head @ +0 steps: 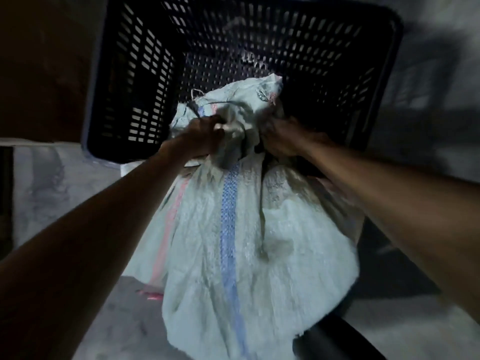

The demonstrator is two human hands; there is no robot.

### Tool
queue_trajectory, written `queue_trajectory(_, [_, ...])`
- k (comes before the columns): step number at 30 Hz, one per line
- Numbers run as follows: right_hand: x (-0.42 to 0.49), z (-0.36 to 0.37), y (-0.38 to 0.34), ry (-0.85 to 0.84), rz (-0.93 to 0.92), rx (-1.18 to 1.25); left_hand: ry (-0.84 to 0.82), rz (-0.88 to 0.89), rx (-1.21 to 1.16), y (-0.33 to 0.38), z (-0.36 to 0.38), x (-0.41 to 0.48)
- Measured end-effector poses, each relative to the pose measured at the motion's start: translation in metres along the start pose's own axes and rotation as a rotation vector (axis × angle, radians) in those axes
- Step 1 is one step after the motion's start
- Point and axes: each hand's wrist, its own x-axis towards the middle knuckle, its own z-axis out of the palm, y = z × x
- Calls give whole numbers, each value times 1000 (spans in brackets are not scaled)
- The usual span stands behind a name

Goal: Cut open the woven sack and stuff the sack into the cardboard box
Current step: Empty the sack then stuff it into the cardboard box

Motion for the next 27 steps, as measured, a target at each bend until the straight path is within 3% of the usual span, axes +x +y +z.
queue_trajectory(2, [-21,-34,-15,77,112,71,86,28,87,8,-28,-39])
queue_trajectory(3, [-40,-52,-27,111,163,126,195,56,60,9,-40,-59])
queue_trajectory(6, [-118,-95,-72,60,184,238,225,136,-132,21,-72,-154])
queue_trajectory(8, [-175,-112,-105,51,168,260,143,-107,-262,27,-79,-217])
queue_trajectory(12, [-294,-97,-159,19,201,296,62,-298,-448,15,-55,-327])
queue_trajectory(16, [-402,-22,-199,-57,339,354,71,-303,-405,-11,15,-421])
queue_trajectory(20, [-480,93,-227,-130,452,384,-80,-414,-410,-44,124,-480])
queue_trajectory(24, [-520,197,-228,-310,566,383,-229,-371,-311,-65,240,-492])
queue_trajectory(27, [-518,267,-218,-309,644,386,-260,-337,-245,-91,312,-469])
